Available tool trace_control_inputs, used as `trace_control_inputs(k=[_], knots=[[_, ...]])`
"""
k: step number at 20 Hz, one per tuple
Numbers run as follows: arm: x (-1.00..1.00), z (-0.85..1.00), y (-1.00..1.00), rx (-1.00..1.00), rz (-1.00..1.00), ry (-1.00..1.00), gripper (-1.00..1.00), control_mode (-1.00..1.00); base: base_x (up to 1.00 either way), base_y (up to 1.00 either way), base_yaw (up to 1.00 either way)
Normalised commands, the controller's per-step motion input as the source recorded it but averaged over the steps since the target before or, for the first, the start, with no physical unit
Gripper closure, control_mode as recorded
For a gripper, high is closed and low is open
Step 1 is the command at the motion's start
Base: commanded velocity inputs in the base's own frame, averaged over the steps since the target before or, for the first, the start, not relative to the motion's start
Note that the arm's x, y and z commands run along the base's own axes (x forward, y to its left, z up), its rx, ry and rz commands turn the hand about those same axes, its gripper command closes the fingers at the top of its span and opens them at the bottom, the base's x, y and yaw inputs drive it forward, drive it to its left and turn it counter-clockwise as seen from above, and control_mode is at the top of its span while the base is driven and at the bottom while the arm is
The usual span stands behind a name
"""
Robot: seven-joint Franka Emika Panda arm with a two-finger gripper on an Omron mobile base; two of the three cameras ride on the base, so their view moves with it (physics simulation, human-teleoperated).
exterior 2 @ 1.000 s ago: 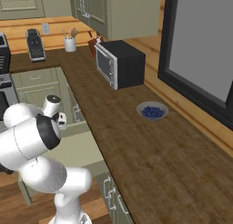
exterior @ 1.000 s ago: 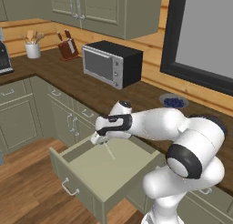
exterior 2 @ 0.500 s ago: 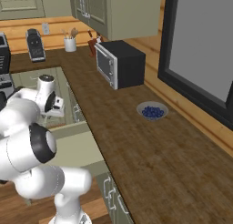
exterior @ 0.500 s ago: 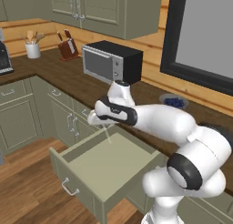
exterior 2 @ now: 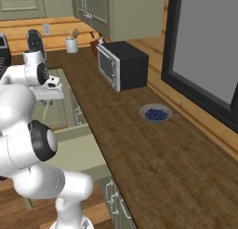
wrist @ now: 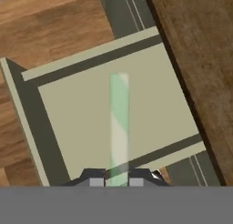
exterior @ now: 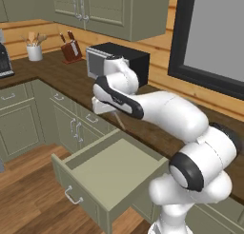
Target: Take a straw from the drawer in front and place it inside the glass cup on the dining counter.
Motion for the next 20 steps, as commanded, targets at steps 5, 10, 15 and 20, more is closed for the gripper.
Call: trace_control_inputs(k=[5, 10, 15, 20], knots=[[-0.23, 0.05, -0.45, -0.05, 0.00, 0.00, 1.00, -1.00, 0.00, 0.00, 0.00], [-0.11, 0.00, -0.16, 0.00, 0.00, 0.00, 1.00, 1.00, -0.51, -0.17, 0.00], [0.00, 0.00, 0.00, 0.00, 0.00, 0.00, 1.00, 1.00, -1.00, 0.10, 0.11], [0.00, 0.00, 0.00, 0.00, 0.00, 0.00, 1.00, 1.00, -0.68, 0.77, 0.64]])
